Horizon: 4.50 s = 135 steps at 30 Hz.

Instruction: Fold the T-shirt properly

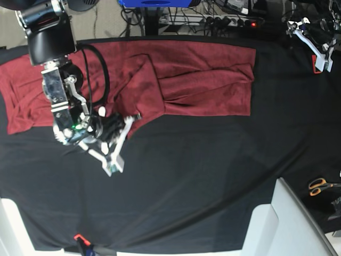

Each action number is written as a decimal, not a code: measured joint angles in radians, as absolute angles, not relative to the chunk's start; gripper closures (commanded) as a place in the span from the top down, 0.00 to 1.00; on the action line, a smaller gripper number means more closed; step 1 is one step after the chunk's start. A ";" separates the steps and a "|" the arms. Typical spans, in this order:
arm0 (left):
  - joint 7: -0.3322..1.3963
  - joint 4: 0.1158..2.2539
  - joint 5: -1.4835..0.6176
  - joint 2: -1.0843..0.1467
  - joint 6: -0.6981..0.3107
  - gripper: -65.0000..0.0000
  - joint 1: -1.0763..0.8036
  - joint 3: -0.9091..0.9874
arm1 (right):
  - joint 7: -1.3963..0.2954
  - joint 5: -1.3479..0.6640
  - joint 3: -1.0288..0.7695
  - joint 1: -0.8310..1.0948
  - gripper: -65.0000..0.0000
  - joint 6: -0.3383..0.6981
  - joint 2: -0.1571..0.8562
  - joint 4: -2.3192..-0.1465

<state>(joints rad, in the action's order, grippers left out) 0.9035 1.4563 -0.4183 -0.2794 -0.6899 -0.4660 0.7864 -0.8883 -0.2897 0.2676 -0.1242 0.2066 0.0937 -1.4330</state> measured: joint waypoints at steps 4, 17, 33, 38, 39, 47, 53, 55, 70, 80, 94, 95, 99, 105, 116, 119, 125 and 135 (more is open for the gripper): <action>0.901 1.456 -0.418 -0.283 -0.690 0.81 -0.466 0.784 | -0.972 -0.290 0.276 -0.014 0.01 0.157 0.094 -1.608; 0.905 1.454 -0.419 -0.277 -0.690 0.81 -0.437 0.780 | -1.013 -0.289 0.387 0.242 0.01 0.154 0.027 -1.913; 0.901 1.455 -0.418 -0.286 -0.690 0.81 -0.437 0.784 | -0.953 -0.284 0.730 0.133 0.01 0.112 0.047 -1.910; 0.901 1.455 -0.418 -0.300 -0.690 0.81 -0.445 0.782 | -0.991 -0.280 0.809 0.064 0.01 0.112 0.047 -1.873; 0.901 1.455 -0.418 -0.303 -0.690 0.81 -0.447 0.784 | -0.990 -0.280 0.829 0.051 0.01 0.112 0.047 -1.863; 0.901 1.455 -0.418 -0.302 -0.690 0.81 -0.447 0.784 | -0.988 -0.280 0.969 -0.043 0.01 0.112 0.030 -1.784; 0.901 1.455 -0.418 -0.302 -0.690 0.81 -0.446 0.782 | -0.984 -0.284 1.045 -0.095 0.01 0.112 -0.021 -1.718; 0.901 1.455 -0.418 -0.302 -0.690 0.81 -0.447 0.782 | -0.988 -0.284 1.054 -0.112 0.01 0.112 -0.038 -1.681; 0.901 1.455 -0.418 -0.302 -0.690 0.81 -0.447 0.785 | -0.916 -0.281 1.054 -0.157 0.01 0.086 -0.086 -1.580; 0.901 1.454 -0.418 -0.302 -0.690 0.81 -0.447 0.785 | -0.813 -0.282 1.054 -0.192 0.01 0.086 -0.088 -1.446; 0.901 1.454 -0.418 -0.302 -0.690 0.81 -0.443 0.784 | -0.725 -0.284 1.054 -0.195 0.25 0.086 -0.088 -1.344; 0.901 1.455 -0.418 -0.302 -0.690 0.81 -0.443 0.784 | -0.729 -0.285 1.054 -0.195 0.33 0.086 -0.086 -1.357; 0.900 1.455 -0.418 -0.302 -0.690 0.81 -0.438 0.784 | -0.785 -0.302 0.966 -0.183 0.58 0.090 -0.056 -1.498; 0.900 1.454 -0.419 -0.301 -0.690 0.81 -0.439 0.786 | -0.810 -0.278 0.489 -0.014 0.58 0.001 0.043 -1.760; 0.901 1.459 -0.418 -0.302 -0.690 0.81 -0.432 0.786 | -0.728 -0.284 0.093 0.148 0.01 -0.023 0.078 -1.699; 0.900 1.456 -0.418 -0.302 -0.690 0.81 -0.418 0.786 | -0.724 -0.283 0.093 0.147 0.03 -0.027 0.085 -1.665; 0.901 1.456 -0.416 -0.302 -0.690 0.81 -0.421 0.786 | -0.725 -0.284 0.092 0.149 0.44 -0.064 0.083 -1.649; 0.901 1.456 -0.415 -0.315 -0.690 0.81 -0.422 0.786 | -0.665 -0.202 0.095 0.146 0.49 -0.113 0.085 -1.581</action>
<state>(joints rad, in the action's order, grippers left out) 0.9012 1.4563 -0.4152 -0.3153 -0.6899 -0.4217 0.7860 -0.6651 -0.2016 0.0952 0.1455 -0.1127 0.0849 -1.5814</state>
